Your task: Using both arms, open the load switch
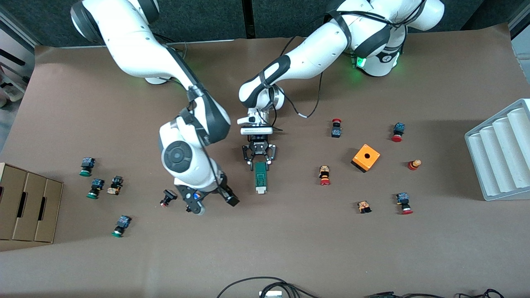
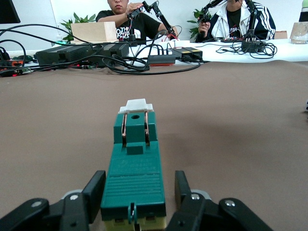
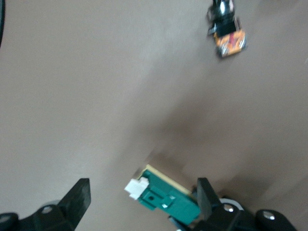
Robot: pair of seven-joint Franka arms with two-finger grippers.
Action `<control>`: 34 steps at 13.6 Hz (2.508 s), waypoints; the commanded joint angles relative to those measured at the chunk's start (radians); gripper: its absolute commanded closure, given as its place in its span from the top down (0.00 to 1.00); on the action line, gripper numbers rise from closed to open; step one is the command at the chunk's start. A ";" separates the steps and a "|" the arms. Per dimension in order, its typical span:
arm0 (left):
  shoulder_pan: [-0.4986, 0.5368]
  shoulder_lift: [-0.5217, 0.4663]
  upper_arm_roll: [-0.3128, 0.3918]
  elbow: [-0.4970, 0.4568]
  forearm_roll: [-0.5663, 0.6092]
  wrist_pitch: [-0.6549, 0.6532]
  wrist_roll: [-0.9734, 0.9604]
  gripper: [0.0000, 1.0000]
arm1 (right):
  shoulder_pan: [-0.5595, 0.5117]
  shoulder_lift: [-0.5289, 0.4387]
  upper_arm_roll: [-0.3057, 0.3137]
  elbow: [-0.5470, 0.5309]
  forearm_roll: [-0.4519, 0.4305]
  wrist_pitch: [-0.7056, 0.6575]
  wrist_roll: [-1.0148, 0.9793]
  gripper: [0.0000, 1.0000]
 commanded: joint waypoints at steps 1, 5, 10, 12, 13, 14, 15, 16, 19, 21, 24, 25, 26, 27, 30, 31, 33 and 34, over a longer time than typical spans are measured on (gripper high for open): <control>-0.013 0.025 0.005 0.029 0.006 -0.019 -0.003 0.61 | 0.036 0.076 -0.001 0.065 0.023 0.061 0.141 0.98; -0.013 0.026 0.003 0.032 0.003 -0.021 -0.004 0.57 | 0.075 0.154 -0.003 0.119 0.023 0.119 0.297 0.98; -0.013 0.025 0.003 0.030 0.000 -0.019 -0.006 0.57 | 0.096 0.226 0.011 0.134 0.023 0.177 0.425 0.98; -0.013 0.022 0.003 0.030 0.000 -0.019 -0.004 0.57 | 0.096 0.228 0.017 0.134 0.023 0.167 0.437 0.96; -0.013 0.022 0.003 0.032 0.000 -0.019 -0.004 0.57 | 0.096 0.229 0.019 0.134 0.025 0.161 0.439 0.96; -0.013 0.022 0.003 0.032 0.001 -0.019 -0.006 0.57 | 0.096 0.231 0.019 0.134 0.025 0.150 0.439 0.96; -0.013 0.022 0.003 0.032 0.001 -0.019 -0.004 0.57 | 0.096 0.237 0.020 0.134 0.025 0.139 0.439 0.95; -0.013 0.022 0.003 0.032 0.001 -0.019 -0.006 0.57 | 0.095 0.237 0.020 0.134 0.040 0.130 0.440 0.95; -0.013 0.022 0.003 0.032 0.001 -0.019 -0.011 0.57 | 0.090 0.237 0.019 0.134 0.077 0.096 0.440 0.95; -0.013 0.023 0.003 0.038 0.001 -0.019 -0.012 0.57 | 0.090 0.237 0.019 0.134 0.106 0.090 0.442 0.95; -0.013 0.023 0.005 0.040 0.001 -0.019 -0.011 0.57 | 0.087 0.237 0.019 0.134 0.109 0.090 0.442 0.95; -0.013 0.023 0.003 0.041 0.001 -0.019 -0.011 0.57 | 0.085 0.237 0.019 0.134 0.111 0.090 0.442 0.95; -0.013 0.023 0.003 0.041 0.001 -0.019 -0.011 0.57 | 0.085 0.237 0.017 0.134 0.109 0.090 0.442 0.94; -0.013 0.023 0.003 0.041 0.001 -0.019 -0.011 0.57 | 0.084 0.237 0.017 0.136 0.111 0.093 0.442 0.94; -0.013 0.023 0.005 0.041 0.001 -0.019 -0.014 0.57 | 0.082 0.246 0.017 0.169 0.111 0.111 0.442 0.90; -0.013 0.023 0.005 0.041 0.001 -0.019 -0.014 0.57 | 0.082 0.258 0.017 0.175 0.111 0.111 0.442 0.81; -0.013 0.023 0.003 0.041 0.001 -0.019 -0.014 0.57 | 0.082 0.260 0.019 0.177 0.112 0.113 0.442 0.60; -0.013 0.025 0.005 0.041 0.001 -0.019 -0.014 0.57 | 0.082 0.260 0.019 0.177 0.118 0.113 0.440 0.55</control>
